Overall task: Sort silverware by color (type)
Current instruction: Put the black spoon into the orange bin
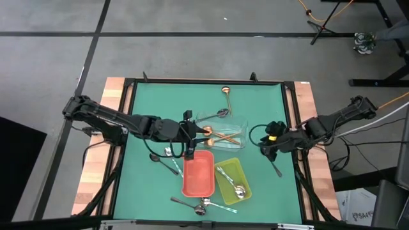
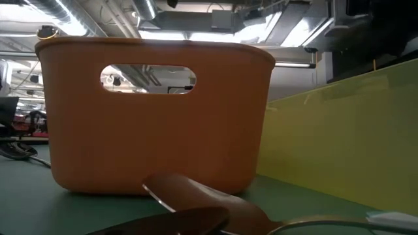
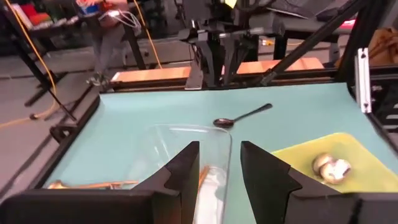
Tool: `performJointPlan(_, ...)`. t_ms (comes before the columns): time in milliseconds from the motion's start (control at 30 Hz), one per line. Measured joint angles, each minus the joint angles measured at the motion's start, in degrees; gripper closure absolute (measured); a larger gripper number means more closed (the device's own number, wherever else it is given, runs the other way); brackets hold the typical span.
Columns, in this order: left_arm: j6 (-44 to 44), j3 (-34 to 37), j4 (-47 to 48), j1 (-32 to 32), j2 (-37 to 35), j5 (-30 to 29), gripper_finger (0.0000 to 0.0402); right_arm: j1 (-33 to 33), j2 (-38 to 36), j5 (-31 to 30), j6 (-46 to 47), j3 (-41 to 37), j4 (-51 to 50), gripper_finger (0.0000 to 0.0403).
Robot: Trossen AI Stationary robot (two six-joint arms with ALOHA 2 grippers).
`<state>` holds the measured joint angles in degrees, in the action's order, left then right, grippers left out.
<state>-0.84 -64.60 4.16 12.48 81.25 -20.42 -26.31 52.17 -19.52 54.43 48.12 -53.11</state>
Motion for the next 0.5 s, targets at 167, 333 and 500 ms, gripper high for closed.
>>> performJointPlan(167,-0.6,0.0,2.4,1.0,0.0,0.3,0.0290,-3.8,4.5,0.8,4.0,0.0,-0.9,0.0303)
performJointPlan(333,-0.7,0.0,4.2,1.1,0.1,0.2,0.0290,-9.1,8.9,1.2,12.8,0.0,-5.3,0.0303)
performJointPlan(500,-0.7,0.0,4.0,1.2,0.1,0.1,0.0290,-13.5,12.3,1.2,21.5,0.0,-11.7,0.0303)
